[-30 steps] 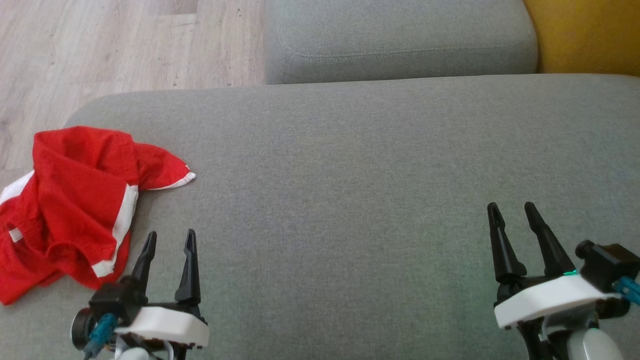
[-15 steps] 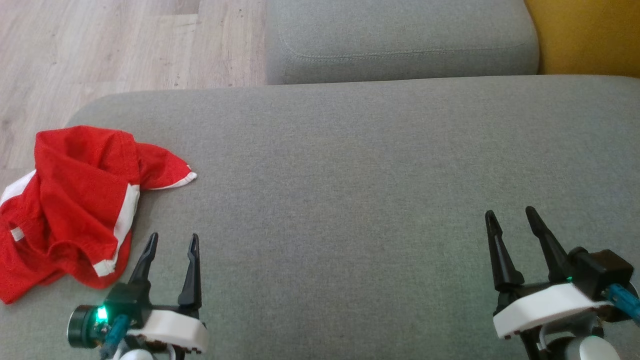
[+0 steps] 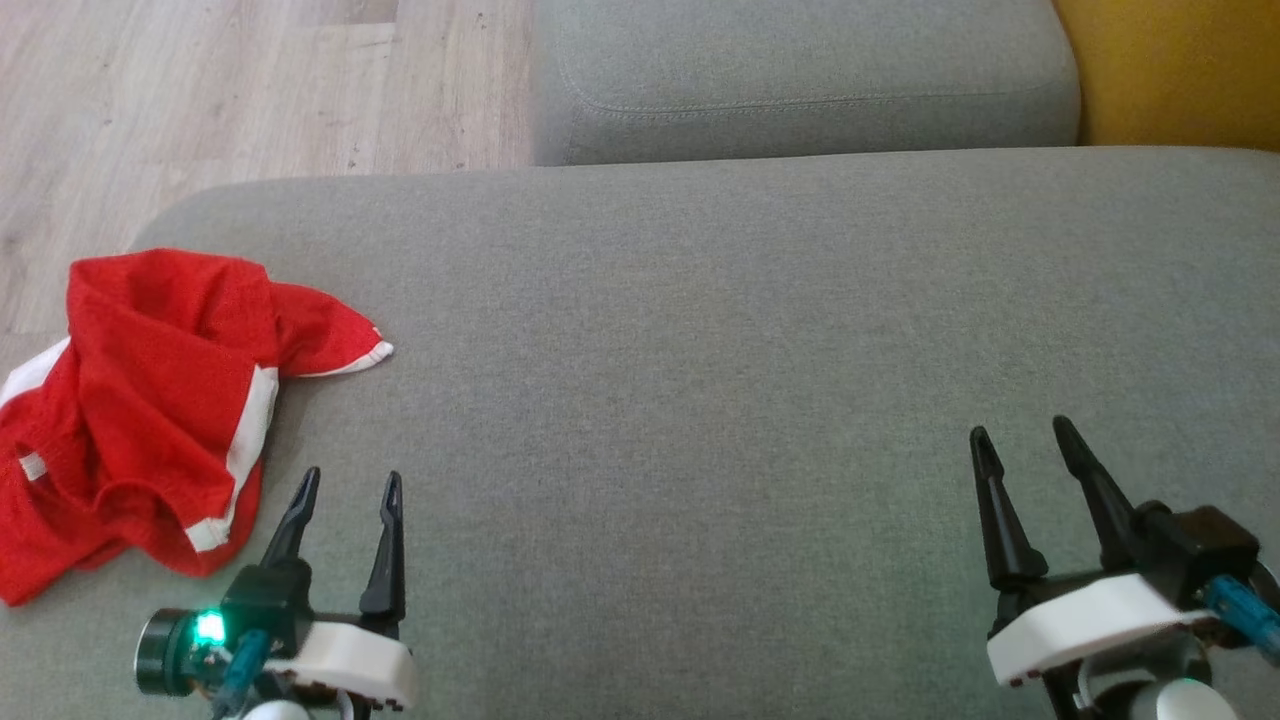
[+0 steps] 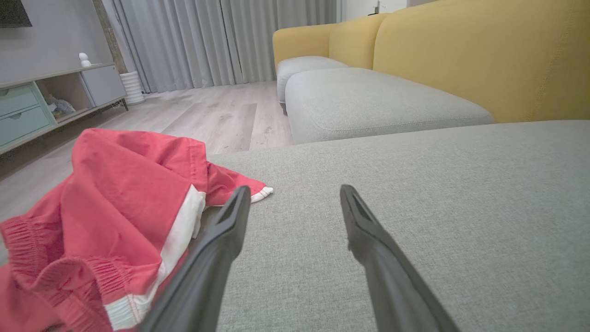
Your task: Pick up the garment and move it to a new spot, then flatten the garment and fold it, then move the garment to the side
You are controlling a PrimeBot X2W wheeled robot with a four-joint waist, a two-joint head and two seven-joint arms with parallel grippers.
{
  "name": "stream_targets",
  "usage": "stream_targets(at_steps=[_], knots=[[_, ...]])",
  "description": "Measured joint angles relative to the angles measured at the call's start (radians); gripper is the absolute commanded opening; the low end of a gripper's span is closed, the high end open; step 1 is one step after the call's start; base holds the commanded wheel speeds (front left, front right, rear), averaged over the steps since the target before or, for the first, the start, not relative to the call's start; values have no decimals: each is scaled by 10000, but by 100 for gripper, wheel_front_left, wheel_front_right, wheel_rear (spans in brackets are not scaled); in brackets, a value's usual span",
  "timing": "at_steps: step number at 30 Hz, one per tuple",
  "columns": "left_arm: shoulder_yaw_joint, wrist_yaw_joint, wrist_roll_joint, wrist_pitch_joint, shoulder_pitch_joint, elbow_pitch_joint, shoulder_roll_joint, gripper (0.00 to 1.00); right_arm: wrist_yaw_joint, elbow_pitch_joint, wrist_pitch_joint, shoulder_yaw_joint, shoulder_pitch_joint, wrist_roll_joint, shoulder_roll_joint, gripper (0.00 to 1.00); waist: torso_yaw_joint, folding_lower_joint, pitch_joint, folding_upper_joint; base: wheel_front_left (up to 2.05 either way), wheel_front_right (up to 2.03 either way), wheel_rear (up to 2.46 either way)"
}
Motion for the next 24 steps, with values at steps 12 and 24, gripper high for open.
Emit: stream_targets(at_steps=[12,24], knots=[[8,17,-257,163,20,-2,-2,100,0,19,-2,-17,94,50,2,100,29,0,36,0,0,0,0],[88,104,-602,94,-139,38,-27,100,0,-397,4,15,51,-69,2,100,940,0,334,0,0,0,0]])
